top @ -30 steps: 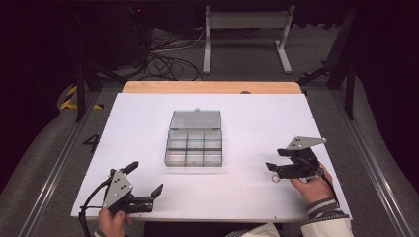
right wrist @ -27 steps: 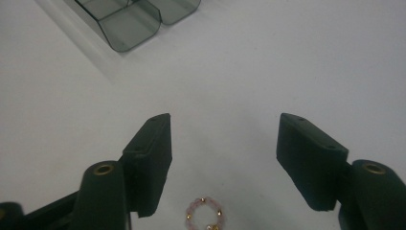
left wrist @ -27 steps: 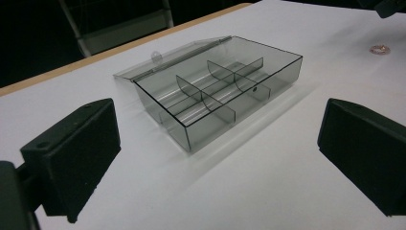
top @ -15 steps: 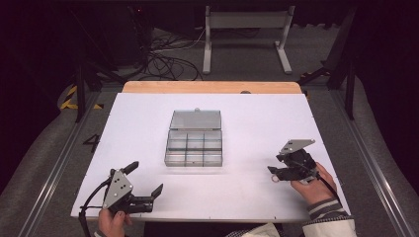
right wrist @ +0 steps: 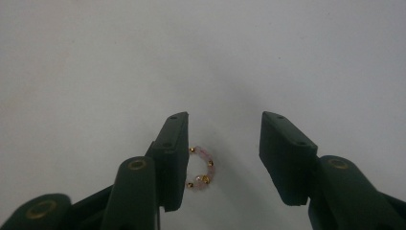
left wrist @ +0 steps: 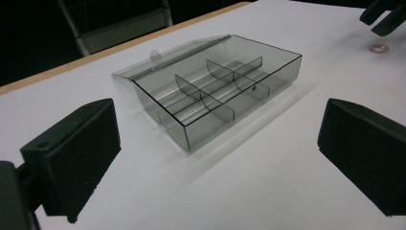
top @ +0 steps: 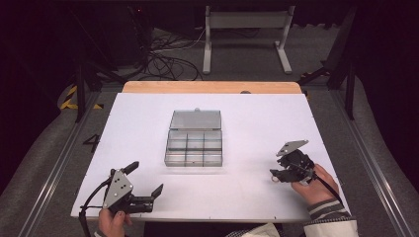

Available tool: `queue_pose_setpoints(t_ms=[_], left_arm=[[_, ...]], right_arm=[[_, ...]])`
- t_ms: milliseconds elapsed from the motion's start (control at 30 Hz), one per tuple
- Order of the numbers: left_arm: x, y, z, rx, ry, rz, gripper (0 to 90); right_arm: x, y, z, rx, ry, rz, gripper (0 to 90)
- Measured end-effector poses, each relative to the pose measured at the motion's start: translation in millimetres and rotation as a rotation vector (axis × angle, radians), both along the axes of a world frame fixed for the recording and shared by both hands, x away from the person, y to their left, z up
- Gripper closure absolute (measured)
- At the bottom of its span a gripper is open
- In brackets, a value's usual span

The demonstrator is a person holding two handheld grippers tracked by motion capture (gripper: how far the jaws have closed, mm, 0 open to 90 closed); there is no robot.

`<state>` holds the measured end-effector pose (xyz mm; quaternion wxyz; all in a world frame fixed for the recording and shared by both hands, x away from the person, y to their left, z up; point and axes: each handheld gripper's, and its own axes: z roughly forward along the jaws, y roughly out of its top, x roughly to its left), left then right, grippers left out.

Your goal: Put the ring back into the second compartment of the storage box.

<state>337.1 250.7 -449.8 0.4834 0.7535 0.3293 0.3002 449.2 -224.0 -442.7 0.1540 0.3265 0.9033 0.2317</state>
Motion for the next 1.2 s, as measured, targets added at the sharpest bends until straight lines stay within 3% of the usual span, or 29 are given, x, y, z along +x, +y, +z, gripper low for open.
queue_pose_setpoints(t_ms=[433,800,1200], left_arm=[[0.1,-0.5,-0.4,-0.005,0.005,-0.001,1.2],[0.2,-0.4,-0.4,-0.007,0.007,-0.001,1.2],[0.4,0.3,-0.1,-0.002,0.002,-0.001,1.1]], right_arm=[[2.9,1.8,-6.5,-0.055,0.065,-0.014,62.4],[3.4,4.3,-10.8,-0.091,0.089,-0.013,70.7],[5.5,6.0,-16.5,-0.093,0.119,-0.016,78.5]])
